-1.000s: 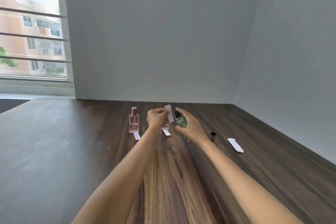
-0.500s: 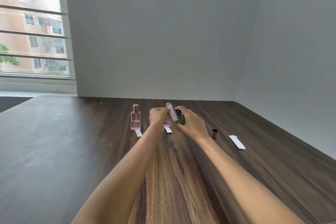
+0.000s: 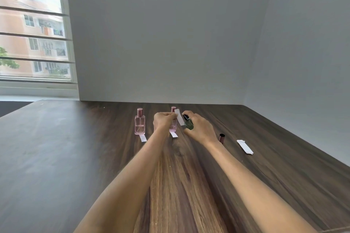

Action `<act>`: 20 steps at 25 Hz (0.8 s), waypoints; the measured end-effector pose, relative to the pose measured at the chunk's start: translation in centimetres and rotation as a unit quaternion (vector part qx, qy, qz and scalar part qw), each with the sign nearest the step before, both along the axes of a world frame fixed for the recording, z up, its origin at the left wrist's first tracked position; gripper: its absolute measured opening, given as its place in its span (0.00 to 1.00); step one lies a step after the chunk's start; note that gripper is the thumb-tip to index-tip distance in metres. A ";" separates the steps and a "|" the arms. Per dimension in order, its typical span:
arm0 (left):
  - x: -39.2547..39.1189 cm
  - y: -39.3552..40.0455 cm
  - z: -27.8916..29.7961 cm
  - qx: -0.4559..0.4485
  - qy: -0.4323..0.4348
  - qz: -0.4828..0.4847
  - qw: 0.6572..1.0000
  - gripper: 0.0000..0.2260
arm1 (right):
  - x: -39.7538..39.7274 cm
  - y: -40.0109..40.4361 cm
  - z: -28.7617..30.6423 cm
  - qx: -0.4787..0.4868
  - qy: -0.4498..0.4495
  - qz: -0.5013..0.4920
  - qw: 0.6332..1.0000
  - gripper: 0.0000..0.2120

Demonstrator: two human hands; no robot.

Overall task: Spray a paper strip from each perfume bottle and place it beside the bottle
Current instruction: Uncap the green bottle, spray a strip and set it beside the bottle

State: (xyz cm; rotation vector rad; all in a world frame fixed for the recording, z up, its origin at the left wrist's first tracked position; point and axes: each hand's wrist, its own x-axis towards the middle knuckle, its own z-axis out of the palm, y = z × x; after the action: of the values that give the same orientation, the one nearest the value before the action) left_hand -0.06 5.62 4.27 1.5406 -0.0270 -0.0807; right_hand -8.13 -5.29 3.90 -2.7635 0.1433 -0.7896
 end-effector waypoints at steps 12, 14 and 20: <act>-1.0 -0.1 0.5 0.050 -0.003 0.019 0.999 0.04 | -0.1 -0.4 -0.1 -0.052 0.015 -0.023 0.998 0.23; -1.0 -0.1 0.5 0.054 -0.005 0.020 0.998 0.02 | -0.2 -0.4 -0.1 -0.052 0.013 -0.022 0.998 0.24; -1.2 -0.2 0.7 0.055 -0.004 0.019 0.998 0.06 | -0.4 0.1 0.1 -0.077 0.010 -0.024 0.997 0.24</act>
State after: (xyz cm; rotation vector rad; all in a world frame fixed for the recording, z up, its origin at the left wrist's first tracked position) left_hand -1.27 5.44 4.94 1.6515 0.0009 -0.0456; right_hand -8.51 -5.17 3.96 -2.9243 0.1591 -0.8165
